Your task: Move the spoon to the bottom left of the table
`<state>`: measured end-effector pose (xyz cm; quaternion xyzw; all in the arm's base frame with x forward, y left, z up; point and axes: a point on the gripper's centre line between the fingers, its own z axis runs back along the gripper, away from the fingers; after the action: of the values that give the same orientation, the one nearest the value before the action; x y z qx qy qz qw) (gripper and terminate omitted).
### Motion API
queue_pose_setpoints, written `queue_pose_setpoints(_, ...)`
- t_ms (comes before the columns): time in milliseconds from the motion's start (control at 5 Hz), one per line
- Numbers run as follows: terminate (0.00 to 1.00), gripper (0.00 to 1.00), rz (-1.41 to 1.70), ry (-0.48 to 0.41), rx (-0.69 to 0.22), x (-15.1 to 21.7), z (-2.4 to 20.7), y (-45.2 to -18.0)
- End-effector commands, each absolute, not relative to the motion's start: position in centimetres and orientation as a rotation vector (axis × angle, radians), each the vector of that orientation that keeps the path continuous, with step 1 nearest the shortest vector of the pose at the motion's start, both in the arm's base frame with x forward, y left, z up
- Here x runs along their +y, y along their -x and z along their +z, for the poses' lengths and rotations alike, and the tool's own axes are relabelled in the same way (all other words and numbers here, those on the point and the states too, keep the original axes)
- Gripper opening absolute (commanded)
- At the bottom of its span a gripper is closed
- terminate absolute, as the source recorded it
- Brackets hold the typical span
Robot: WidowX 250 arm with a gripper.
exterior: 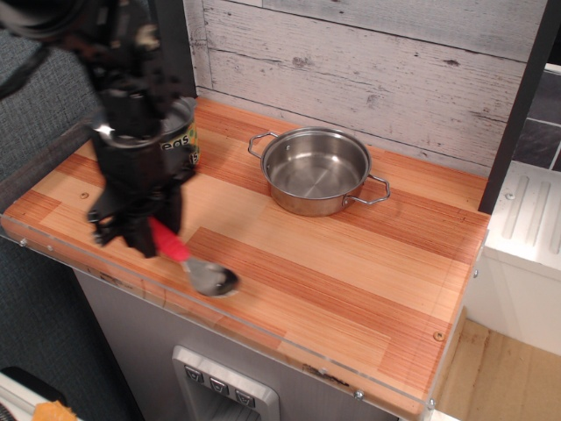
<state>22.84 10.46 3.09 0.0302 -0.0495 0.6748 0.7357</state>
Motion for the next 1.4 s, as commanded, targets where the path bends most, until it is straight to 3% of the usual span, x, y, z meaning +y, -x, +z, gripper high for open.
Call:
queue_pose_setpoints(0, 0.00, 0.00, 1.589, -0.066, -0.131, 13.2, 3.1, -22.7)
queue_pose_setpoints(400, 0.00, 0.00, 1.588, -0.054, -0.118, 14.3, 1.8, -22.7)
queue_pose_setpoints(600, 0.00, 1.00, 1.547, 0.007, -0.106, 14.5, 1.4, -22.7)
queue_pose_setpoints(1000, 0.00, 1.00, 1.473, 0.000, -0.077, 14.3, 2.6, -22.8)
queue_pose_setpoints(1200, 0.00, 1.00, 1.434, -0.028, -0.113, 14.1, 4.5, -22.8)
